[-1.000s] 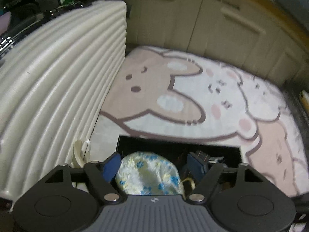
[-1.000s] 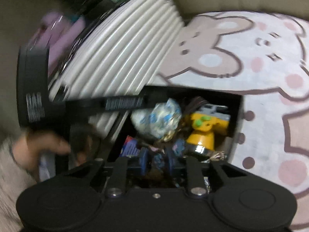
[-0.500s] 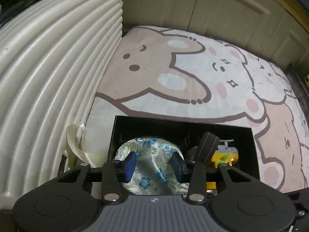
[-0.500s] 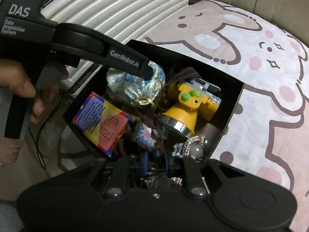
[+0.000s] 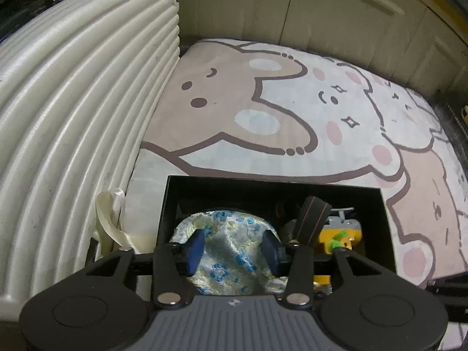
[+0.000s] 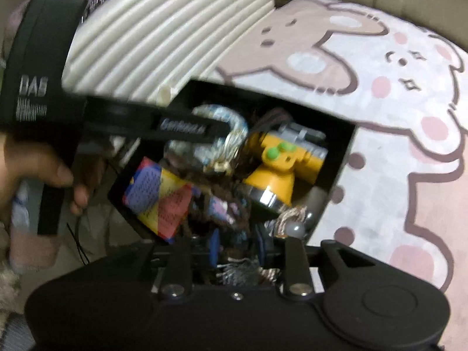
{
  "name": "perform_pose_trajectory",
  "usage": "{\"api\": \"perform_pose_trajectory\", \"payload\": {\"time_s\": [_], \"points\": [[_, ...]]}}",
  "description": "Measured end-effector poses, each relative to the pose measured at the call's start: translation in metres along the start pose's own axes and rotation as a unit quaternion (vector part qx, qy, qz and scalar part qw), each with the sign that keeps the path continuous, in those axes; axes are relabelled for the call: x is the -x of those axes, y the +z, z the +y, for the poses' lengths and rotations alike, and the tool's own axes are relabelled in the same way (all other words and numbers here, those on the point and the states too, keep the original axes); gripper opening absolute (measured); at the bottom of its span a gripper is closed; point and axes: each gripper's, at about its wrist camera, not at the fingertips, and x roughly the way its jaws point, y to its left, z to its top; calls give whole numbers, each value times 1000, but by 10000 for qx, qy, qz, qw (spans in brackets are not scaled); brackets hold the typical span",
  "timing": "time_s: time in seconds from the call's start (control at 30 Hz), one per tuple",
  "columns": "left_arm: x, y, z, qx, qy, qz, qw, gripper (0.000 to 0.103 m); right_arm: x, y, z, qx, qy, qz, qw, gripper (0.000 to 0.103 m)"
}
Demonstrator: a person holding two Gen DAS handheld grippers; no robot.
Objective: Organize objects
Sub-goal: 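Lower the pouch and hair ties into the black box and open both tools, then withdraw both tools upward away from the filled box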
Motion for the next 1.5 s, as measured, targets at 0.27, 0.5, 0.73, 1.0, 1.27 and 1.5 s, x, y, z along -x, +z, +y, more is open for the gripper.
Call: {"api": "perform_pose_trajectory", "payload": {"time_s": [0.27,0.5,0.73,1.0,1.27,1.5], "points": [[26,3,-9,23,36,-167,9999,85,30,7,-11,-86,-151,-543,9984,56],[43,-3,-14,54,163,-148,9997,101,39,13,-18,-45,-599,-731,9955,86],[75,-6,-11,201,262,-307,9990,103,64,9,-24,-21,-991,-974,9903,102],[137,-12,-21,156,261,-698,9971,103,107,6,-29,-187,-995,-1341,9858,103],[179,-33,-39,-15,366,-834,9958,103,154,-12,-18,12,-1005,-1619,9817,103],[203,-56,-51,-4,279,-975,9948,103,182,-32,-12,46,-1022,-1819,9780,103]]}}
